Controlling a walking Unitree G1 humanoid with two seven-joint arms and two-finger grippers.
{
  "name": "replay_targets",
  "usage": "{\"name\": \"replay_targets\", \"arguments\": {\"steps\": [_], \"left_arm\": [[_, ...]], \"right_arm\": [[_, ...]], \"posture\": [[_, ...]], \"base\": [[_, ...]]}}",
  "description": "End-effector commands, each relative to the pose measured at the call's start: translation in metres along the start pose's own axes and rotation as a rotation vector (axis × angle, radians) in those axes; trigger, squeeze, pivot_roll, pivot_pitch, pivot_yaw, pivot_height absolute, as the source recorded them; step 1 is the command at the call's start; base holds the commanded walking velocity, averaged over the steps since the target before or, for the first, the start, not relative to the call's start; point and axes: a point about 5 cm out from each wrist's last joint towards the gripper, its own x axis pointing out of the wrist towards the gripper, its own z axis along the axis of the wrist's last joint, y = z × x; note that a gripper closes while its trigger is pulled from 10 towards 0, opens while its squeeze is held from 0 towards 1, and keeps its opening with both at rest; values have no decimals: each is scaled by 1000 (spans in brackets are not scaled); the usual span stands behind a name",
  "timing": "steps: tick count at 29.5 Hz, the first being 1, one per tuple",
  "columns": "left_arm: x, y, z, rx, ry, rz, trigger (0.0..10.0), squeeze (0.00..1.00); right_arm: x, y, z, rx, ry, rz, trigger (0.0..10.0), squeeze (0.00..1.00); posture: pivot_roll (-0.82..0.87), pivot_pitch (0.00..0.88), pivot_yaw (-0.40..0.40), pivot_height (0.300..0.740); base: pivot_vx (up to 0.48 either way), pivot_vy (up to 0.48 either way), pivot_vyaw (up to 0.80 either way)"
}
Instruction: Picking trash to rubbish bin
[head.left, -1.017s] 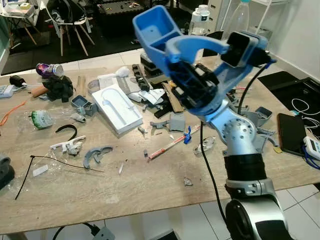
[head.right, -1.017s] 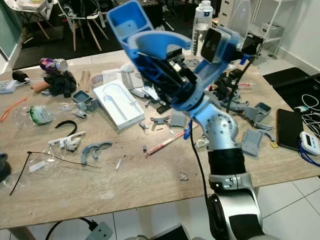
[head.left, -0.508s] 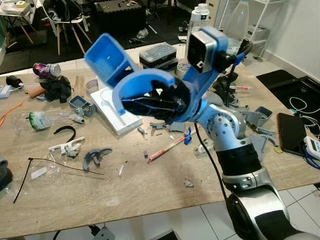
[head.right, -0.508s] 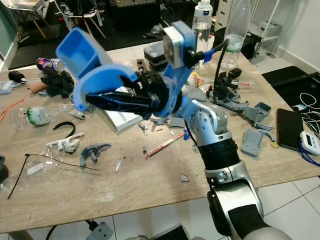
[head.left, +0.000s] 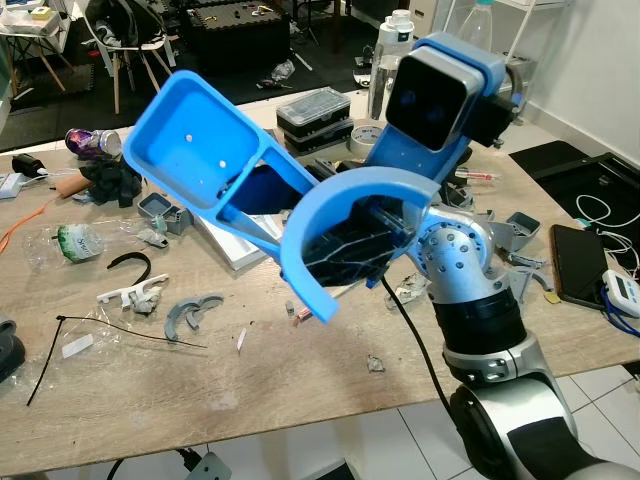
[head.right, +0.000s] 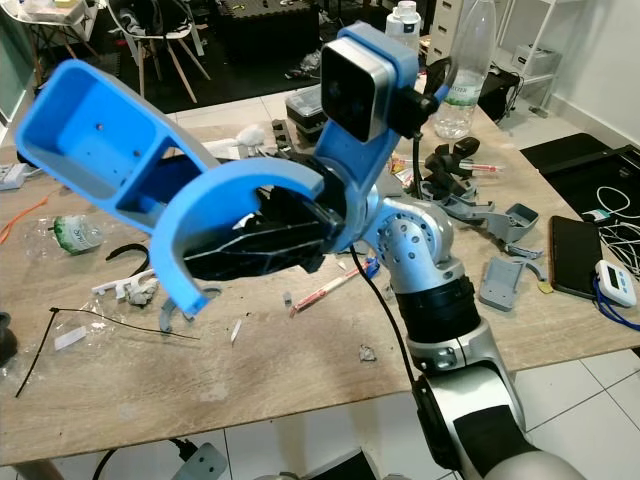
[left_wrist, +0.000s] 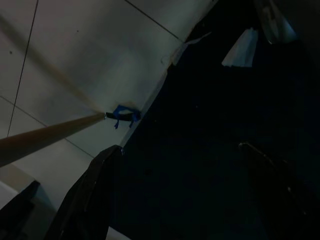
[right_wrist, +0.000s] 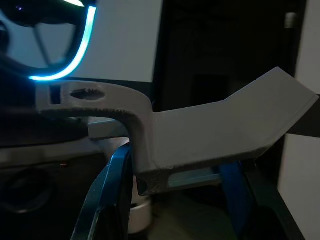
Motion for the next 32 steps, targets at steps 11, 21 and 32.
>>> {"name": "replay_targets", "arguments": {"steps": [11,21,32], "left_arm": [[1,-7,2,-1,2,-24,10000,0],[-1,2,-8,0,21,10,10000,0],[0,-6,-7,10,20,20,10000,0]], "right_arm": [[-6,-1,4,-51,-12,-77,10000,0],[-102,-20,-89,-6,340,-1073,10000,0],[-97,1,-121,10,301,-1102,10000,0]], "posture": [[-34,52,38,740],[-29,68,45,740],[-25,64,58,740]], "base": [[0,0,0],[0,0,0],[-54,0,0]]}}
